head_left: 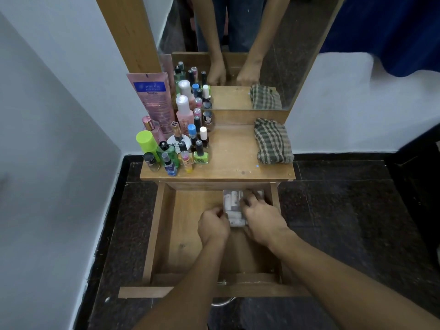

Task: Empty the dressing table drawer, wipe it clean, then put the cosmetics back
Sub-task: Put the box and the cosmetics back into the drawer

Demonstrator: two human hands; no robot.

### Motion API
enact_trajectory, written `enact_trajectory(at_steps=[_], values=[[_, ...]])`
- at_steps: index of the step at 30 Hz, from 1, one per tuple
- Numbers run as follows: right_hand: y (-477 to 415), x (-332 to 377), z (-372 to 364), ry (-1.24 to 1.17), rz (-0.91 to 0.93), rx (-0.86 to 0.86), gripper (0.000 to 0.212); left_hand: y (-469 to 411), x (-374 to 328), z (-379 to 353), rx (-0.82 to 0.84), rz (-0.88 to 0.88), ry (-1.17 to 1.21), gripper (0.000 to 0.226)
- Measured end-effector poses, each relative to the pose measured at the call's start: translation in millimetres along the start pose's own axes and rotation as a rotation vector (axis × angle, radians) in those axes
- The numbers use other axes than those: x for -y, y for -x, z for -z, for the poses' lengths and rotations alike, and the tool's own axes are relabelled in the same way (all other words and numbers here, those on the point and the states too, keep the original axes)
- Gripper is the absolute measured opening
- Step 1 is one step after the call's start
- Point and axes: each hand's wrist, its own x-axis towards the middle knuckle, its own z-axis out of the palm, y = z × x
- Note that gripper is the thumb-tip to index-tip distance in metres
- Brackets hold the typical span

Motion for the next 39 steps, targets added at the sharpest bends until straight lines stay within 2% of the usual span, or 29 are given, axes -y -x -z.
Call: enact_trajectory(at_steps=[2,9,12,15,18,20,27,33,39], values=[[1,-2,0,-0.008,0.002,-0.029,0.063,-2,-2,-2,-0.015,-0.002,-0.023,0.025],[-3,2,8,0.012,-0.015,-0.041,0.061,-5,-6,1,-0.004,-0.016,-0.007,0.022],[2,11,26,-0.002,-0.012,-0.088,0.047,-1,-8,8,-0.007,-0.029,0.07,0.023],[11,28,53,-0.104,-0.021,-0.299,0.036,3,-8,18,-0.047,-0.053,0.127,0.026],[4,43,81,-0.342,-0.042,-0.57,0.027,3,-9,29,-0.107,-0.068,0.138,0.027],[-12,48,99,-0.5,-0.04,-0.638,0.029,5,-11,36,-0.132,-0.098,0.14,0.026],[-53,60,127,-0.585,-0.045,-0.593,0.039,2,-2,51,-0.125,-0.218,0.077,0.028],[-63,58,131,-0.527,-0.029,-0.525,0.016,-1,2,52,-0.132,-0.278,0.053,0.025],[-43,39,122,-0.595,0.052,-0.622,0.012,7,4,50,-0.133,-0.311,0.054,0.027]])
